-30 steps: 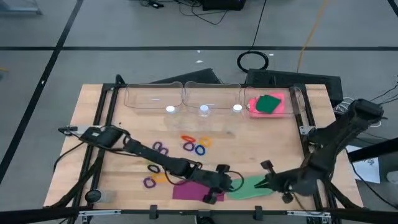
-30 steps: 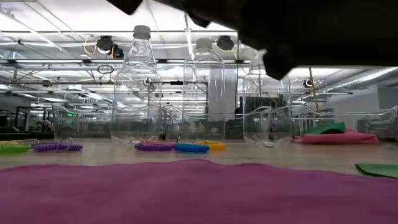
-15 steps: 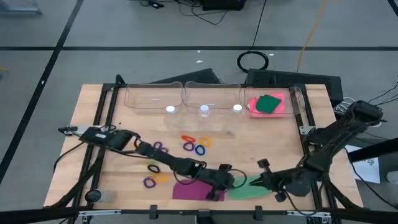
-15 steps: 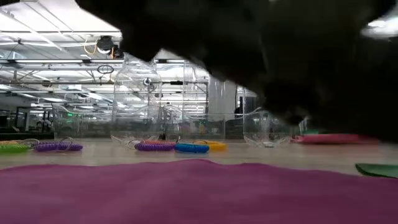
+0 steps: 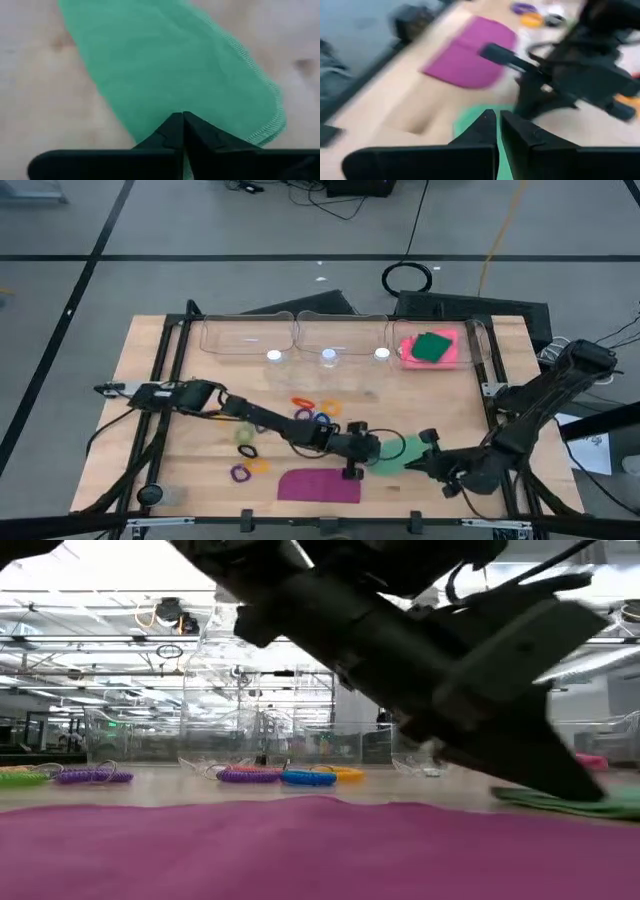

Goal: Pick & Place Sports Items
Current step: Fold the light green microfiber towel

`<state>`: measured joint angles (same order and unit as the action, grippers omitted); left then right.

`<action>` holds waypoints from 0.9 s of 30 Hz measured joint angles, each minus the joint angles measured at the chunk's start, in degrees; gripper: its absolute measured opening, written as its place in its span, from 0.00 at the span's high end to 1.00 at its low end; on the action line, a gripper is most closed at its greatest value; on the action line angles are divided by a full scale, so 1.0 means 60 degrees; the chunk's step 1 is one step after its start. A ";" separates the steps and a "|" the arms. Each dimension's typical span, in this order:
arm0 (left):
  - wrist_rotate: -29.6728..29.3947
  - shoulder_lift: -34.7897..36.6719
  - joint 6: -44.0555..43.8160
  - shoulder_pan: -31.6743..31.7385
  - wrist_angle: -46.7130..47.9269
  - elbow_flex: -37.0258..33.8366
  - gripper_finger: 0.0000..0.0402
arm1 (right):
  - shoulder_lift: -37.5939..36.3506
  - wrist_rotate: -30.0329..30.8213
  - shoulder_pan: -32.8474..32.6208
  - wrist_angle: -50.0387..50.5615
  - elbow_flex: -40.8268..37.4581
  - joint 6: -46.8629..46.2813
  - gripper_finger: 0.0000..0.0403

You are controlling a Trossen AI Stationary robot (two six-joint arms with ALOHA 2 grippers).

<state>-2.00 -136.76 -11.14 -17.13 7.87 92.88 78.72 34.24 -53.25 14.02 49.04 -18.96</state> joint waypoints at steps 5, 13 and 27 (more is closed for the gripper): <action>0.0073 0.0241 0.0558 0.0313 0.1093 0.0000 0.98 | -0.0393 0.0520 0.0069 0.2317 -0.0004 -0.2868 1.00; 0.1187 0.0250 0.1075 0.0681 0.1109 -0.0007 0.98 | -0.1029 0.2750 0.0474 0.3435 -0.0997 -0.6500 0.98; 0.1226 0.0250 0.1061 0.0754 0.1133 -0.0007 0.99 | -0.3524 -0.3537 0.3209 0.1835 -0.3930 -0.7230 0.43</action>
<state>5.36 -135.26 -4.78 -12.61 14.67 92.84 57.58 13.02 -34.00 25.03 25.45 -62.34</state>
